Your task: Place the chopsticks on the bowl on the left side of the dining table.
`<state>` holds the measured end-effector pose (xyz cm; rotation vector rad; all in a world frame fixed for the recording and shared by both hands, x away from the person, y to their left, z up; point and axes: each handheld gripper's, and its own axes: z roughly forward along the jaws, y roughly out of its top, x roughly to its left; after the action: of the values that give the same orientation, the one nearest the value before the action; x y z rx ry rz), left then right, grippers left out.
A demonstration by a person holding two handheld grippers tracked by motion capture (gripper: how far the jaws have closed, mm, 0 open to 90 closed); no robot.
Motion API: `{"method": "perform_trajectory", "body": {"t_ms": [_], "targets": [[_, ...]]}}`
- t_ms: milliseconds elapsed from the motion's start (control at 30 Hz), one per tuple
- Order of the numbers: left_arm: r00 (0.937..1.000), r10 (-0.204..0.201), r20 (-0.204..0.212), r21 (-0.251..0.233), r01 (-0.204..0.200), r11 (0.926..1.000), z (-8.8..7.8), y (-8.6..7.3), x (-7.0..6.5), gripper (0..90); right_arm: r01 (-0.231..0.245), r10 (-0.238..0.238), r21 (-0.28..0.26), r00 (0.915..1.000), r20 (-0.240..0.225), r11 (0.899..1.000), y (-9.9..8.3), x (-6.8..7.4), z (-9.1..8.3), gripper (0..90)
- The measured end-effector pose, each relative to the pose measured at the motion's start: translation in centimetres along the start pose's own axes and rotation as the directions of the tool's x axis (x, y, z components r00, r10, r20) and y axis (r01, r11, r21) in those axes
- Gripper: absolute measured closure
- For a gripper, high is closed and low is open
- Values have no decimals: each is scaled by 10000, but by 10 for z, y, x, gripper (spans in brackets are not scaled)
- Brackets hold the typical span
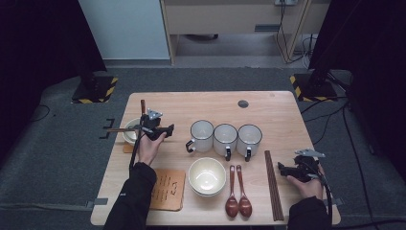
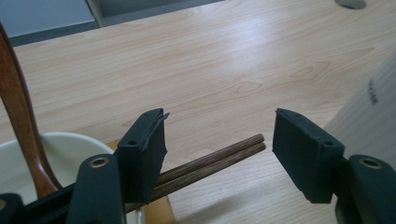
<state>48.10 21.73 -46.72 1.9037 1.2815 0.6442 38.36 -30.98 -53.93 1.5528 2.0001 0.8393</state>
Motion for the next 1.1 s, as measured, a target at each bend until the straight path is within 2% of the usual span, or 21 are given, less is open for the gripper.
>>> {"method": "perform_trajectory", "body": {"t_ms": [33,100,233,667,1100], "targets": [[9999,-80,91,-208,82,9997,-3,2,-1,339,-1,1,-1,10000,0,10000,0,0,0,37],[9999,-99,113,-314,103,9995,-6,3,-1,339,-2,2,-2,10000,0,10000,0,0,0,37],[9999,-121,-44,-395,120,9991,-7,5,-1,340,-1,1,0,10000,1,10000,0,0,0,37],[9987,-145,-498,187,154,9997,11,2,-1,325,0,0,-2,10000,1,10000,0,0,0,37],[9978,-188,-636,233,203,9995,11,1,0,319,-1,1,-2,10000,0,10000,0,0,0,37]]}}
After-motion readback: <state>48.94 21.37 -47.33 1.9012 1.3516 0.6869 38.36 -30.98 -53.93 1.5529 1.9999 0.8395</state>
